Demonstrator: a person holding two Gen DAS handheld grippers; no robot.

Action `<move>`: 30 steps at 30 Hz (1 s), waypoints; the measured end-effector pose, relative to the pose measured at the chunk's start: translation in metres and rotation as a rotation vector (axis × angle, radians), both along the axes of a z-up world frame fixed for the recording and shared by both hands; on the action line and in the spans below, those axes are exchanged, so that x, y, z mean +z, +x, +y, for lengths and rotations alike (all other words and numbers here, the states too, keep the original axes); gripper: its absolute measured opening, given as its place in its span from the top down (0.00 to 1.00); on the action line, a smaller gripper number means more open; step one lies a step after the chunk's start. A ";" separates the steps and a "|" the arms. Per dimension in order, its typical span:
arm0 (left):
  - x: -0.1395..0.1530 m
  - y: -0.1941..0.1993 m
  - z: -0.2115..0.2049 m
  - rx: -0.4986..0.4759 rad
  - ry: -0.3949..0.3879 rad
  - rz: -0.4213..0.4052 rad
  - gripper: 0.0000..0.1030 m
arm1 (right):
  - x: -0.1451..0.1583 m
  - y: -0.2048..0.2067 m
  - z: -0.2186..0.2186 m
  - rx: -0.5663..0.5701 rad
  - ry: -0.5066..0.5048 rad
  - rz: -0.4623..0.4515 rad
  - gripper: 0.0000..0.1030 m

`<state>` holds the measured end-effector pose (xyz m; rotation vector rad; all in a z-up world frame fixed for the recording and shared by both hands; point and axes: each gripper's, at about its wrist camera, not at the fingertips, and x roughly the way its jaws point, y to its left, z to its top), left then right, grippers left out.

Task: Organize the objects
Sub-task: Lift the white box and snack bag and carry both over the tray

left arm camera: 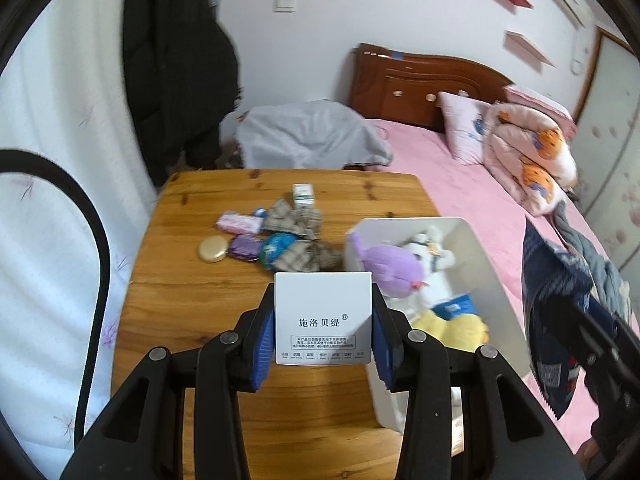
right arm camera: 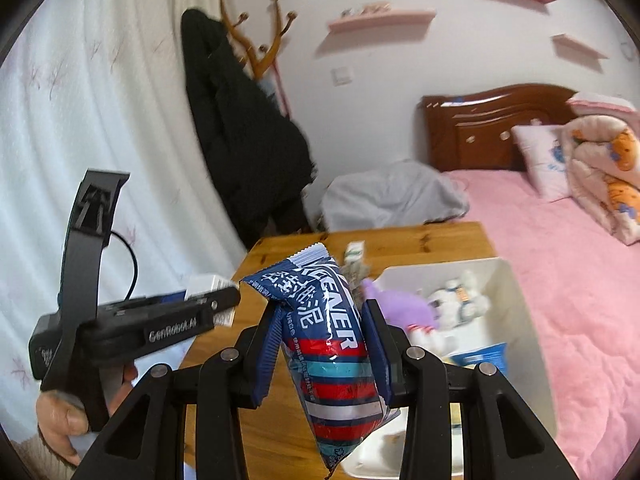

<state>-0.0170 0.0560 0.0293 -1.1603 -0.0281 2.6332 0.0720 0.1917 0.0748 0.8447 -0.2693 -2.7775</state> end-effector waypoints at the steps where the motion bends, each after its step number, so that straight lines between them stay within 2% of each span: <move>1: 0.001 0.002 0.008 -0.021 0.000 0.008 0.57 | 0.003 0.004 0.005 -0.013 -0.001 0.010 0.60; 10: -0.003 0.006 0.067 -0.156 0.027 0.004 0.57 | 0.006 0.024 0.047 -0.161 0.029 0.066 0.60; 15: -0.019 0.004 0.096 -0.204 0.012 -0.046 0.57 | -0.003 0.022 0.073 -0.239 0.035 0.055 0.60; 24: -0.047 0.002 0.122 -0.224 -0.034 -0.122 0.57 | -0.031 0.007 0.106 -0.319 0.049 -0.013 0.60; 30: -0.058 -0.003 0.130 -0.221 -0.047 -0.149 0.57 | -0.047 -0.001 0.111 -0.352 0.093 -0.056 0.60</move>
